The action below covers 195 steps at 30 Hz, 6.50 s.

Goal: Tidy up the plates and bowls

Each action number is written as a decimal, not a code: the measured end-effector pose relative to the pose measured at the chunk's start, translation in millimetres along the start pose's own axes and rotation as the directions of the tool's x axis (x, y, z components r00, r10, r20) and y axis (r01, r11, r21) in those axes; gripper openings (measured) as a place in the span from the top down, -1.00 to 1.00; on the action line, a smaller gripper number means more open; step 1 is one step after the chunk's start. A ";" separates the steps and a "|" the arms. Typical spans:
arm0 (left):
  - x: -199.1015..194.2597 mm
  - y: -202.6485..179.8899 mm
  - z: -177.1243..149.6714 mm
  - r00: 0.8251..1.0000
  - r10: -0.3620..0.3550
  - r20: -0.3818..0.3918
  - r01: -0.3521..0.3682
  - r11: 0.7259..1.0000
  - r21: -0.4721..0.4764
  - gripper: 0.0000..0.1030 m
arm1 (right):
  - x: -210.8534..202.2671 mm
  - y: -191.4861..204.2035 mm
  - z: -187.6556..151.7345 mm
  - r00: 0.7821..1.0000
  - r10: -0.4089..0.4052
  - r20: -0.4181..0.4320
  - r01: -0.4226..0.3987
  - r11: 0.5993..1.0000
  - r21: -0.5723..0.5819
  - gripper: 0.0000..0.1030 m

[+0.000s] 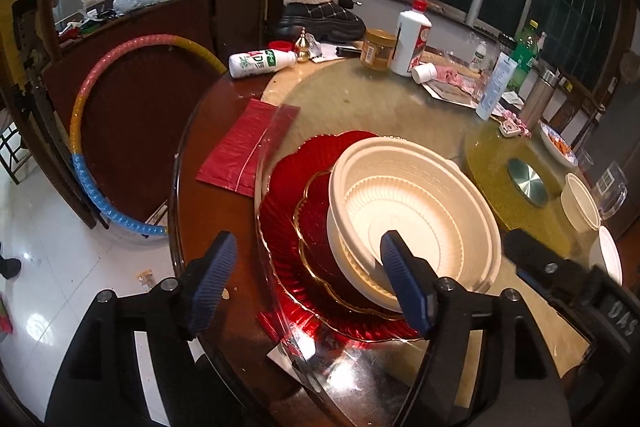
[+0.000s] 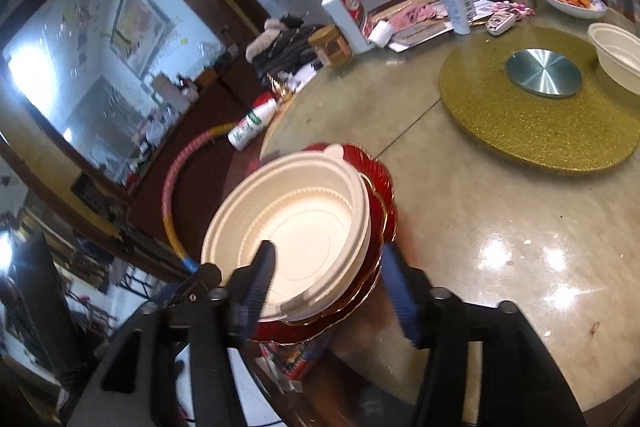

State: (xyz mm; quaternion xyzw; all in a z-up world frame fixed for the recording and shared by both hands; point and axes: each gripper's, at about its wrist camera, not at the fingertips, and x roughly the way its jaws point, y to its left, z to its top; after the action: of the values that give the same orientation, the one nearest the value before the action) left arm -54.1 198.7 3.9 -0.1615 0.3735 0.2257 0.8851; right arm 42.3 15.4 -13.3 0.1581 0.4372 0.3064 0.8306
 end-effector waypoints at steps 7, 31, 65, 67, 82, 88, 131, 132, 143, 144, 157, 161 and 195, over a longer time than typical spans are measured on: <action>-7.4 -8.0 0.7 1.000 0.004 0.019 -0.004 1.000 0.006 -0.44 | -17.8 -27.1 4.6 0.998 0.026 0.051 -0.030 0.996 0.084 -0.48; -6.4 -173.7 -0.2 0.945 -0.324 0.032 0.316 0.936 0.157 -0.63 | -147.8 -213.7 87.6 0.963 -0.163 0.213 0.091 0.945 0.313 -0.59; 153.1 -444.7 21.3 0.895 -0.284 -0.344 0.391 0.871 0.298 0.59 | -48.9 -392.3 231.2 0.836 -0.485 -0.257 0.541 0.806 0.240 0.80; 145.7 -445.2 19.9 0.899 -0.267 -0.347 0.383 0.864 0.328 0.70 | -48.6 -383.2 227.7 0.842 -0.473 -0.261 0.530 0.817 0.229 0.80; 82.4 -364.1 7.0 0.935 -0.233 -0.268 0.328 0.858 0.395 0.69 | -81.5 -282.3 156.5 0.881 -0.449 -0.150 0.469 0.868 0.160 0.79; 59.9 -331.8 -14.2 0.930 -0.252 -0.269 0.347 0.845 0.408 0.69 | -102.6 -252.4 111.2 0.888 -0.443 -0.126 0.459 0.873 0.164 0.79; 17.2 -234.4 -75.0 0.926 -0.277 -0.255 0.362 0.842 0.401 0.70 | -126.3 -185.0 -12.2 0.923 -0.382 -0.036 0.382 0.906 0.180 0.78; 16.8 -232.6 -74.2 0.926 -0.279 -0.253 0.362 0.843 0.398 0.71 | -125.9 -183.6 -12.1 0.924 -0.380 -0.034 0.380 0.908 0.178 0.78; 11.1 -217.3 -65.6 0.928 -0.291 -0.234 0.362 0.856 0.370 0.70 | -126.1 -164.9 -7.1 0.930 -0.367 -0.013 0.365 0.920 0.142 0.78; 10.3 -215.7 -64.7 0.928 -0.292 -0.231 0.361 0.857 0.368 0.70 | -125.9 -163.0 -6.6 0.931 -0.365 -0.012 0.363 0.921 0.138 0.78; 0.4 -186.9 -48.6 0.939 -0.291 -0.181 0.337 0.883 0.326 0.70 | -116.3 -129.3 3.1 0.943 -0.333 0.011 0.331 0.941 0.074 0.78; -1.3 -180.9 -43.9 0.940 -0.294 -0.173 0.336 0.889 0.312 0.70 | -115.0 -120.1 6.0 0.945 -0.328 0.021 0.326 0.944 0.059 0.78; -26.6 -91.0 17.0 0.970 -0.243 0.012 0.239 0.959 0.150 0.70 | -73.7 -18.0 43.2 0.980 -0.186 0.071 0.193 0.973 -0.125 0.78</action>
State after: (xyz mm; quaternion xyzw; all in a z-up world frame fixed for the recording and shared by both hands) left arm -13.2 122.1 45.5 -0.1367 0.3533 0.0904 0.9211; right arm 52.8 -45.8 48.1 0.0695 0.4043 0.2491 0.8773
